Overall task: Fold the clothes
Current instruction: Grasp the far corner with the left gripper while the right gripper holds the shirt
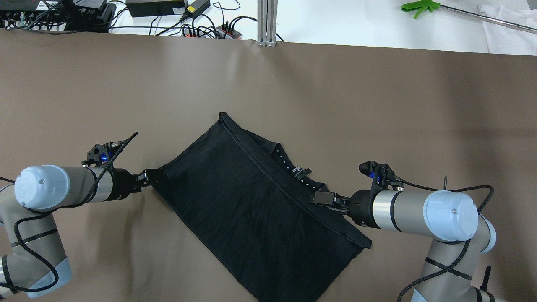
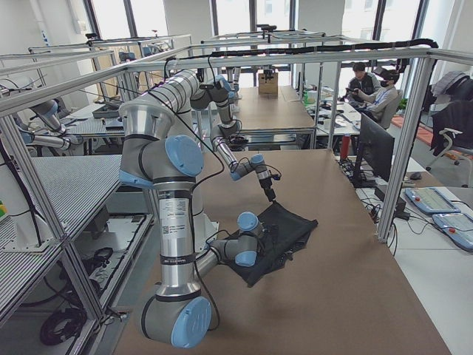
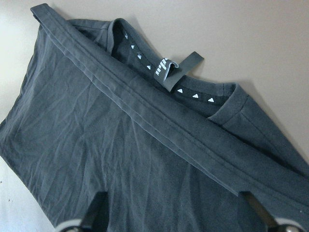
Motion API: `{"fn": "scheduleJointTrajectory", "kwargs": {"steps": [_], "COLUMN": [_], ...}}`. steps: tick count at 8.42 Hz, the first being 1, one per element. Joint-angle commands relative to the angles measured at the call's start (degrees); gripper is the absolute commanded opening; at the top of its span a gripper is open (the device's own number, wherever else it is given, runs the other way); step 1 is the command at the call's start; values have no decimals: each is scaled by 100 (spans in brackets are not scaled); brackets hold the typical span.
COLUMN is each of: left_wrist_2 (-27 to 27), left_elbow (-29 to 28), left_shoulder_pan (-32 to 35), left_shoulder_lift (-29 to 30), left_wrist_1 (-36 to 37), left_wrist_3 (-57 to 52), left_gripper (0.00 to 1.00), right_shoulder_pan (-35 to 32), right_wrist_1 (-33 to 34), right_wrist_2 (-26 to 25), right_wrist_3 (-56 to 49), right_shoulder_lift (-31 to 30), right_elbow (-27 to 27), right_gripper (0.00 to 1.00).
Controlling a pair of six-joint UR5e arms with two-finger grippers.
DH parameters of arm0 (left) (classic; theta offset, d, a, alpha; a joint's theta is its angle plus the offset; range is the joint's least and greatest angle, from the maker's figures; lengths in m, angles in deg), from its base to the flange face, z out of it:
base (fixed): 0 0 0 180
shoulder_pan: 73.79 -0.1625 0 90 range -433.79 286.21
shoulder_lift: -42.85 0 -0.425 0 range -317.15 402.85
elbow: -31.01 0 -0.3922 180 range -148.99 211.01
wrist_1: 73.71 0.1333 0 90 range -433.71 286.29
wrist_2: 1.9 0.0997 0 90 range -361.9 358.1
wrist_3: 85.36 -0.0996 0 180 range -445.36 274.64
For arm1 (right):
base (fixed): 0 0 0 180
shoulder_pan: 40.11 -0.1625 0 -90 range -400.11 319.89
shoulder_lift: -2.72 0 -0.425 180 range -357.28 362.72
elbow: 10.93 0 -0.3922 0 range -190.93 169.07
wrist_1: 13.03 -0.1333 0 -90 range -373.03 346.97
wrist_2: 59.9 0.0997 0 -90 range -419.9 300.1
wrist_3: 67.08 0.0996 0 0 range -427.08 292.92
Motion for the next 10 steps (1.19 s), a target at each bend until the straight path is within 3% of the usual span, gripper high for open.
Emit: {"fn": "scheduleJointTrajectory", "kwargs": {"steps": [1,3,4,6,10], "left_wrist_2": [238,430,632,643,318], "left_elbow": [-224,-233,-233,-163,-5], "left_shoulder_pan": [-203,-316,-430,-440,-379], "left_shoulder_lift": [135,109,117,126,135], "left_wrist_1": [-19,-19,-19,-28,7], "left_wrist_3": [-5,-5,4,73,48], "left_gripper": [100,94,84,0,0], "right_shoulder_pan": [13,21,21,21,30], "right_wrist_1": [6,6,6,6,6], "right_wrist_2": [-11,-11,-11,-11,-11], "right_wrist_3": [8,8,17,17,17], "right_shoulder_lift": [-3,5,6,6,14], "right_elbow": [5,5,-4,-4,5], "right_gripper": [94,94,94,94,94]}}
